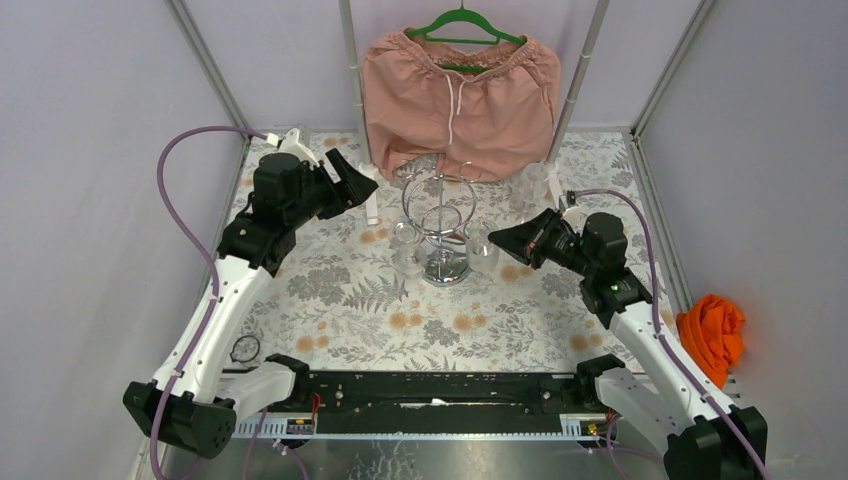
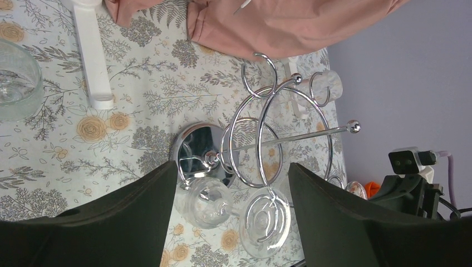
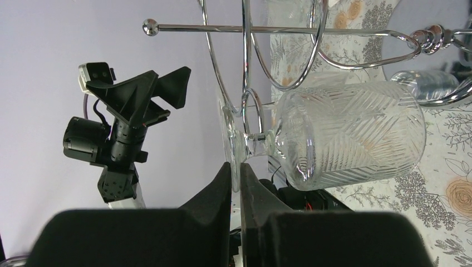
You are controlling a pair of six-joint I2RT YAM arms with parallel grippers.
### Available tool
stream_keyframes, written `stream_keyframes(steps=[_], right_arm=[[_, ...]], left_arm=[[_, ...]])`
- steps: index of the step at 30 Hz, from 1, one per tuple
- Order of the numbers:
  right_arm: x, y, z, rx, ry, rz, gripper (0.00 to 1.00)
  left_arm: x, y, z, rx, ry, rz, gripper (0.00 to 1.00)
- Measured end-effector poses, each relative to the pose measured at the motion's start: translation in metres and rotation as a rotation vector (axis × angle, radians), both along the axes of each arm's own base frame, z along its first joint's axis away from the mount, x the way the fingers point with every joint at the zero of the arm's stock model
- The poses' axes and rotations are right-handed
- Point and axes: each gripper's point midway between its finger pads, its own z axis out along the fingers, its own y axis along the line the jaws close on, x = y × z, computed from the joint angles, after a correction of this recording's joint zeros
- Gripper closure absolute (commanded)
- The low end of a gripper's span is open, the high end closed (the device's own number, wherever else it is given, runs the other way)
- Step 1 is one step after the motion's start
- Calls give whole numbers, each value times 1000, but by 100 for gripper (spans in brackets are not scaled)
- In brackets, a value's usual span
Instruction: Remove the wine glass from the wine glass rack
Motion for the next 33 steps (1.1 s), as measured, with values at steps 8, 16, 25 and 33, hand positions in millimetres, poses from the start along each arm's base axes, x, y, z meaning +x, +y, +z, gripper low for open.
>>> stream_keyframes(steps=[8, 16, 25, 33], right_arm=[[-6, -2, 0, -8, 4, -2, 100], [-15, -5, -2, -28, 12, -2, 100], [-25, -11, -1, -57, 1, -12, 100], [-34, -16, 12, -79, -15, -23, 100]], left_arm=[[0, -1, 0, -1, 0, -4, 19], [-1, -1, 0, -4, 1, -8, 19], [-2, -4, 1, -16, 5, -20, 20], [-1, -4, 1, -20, -1, -20, 20]])
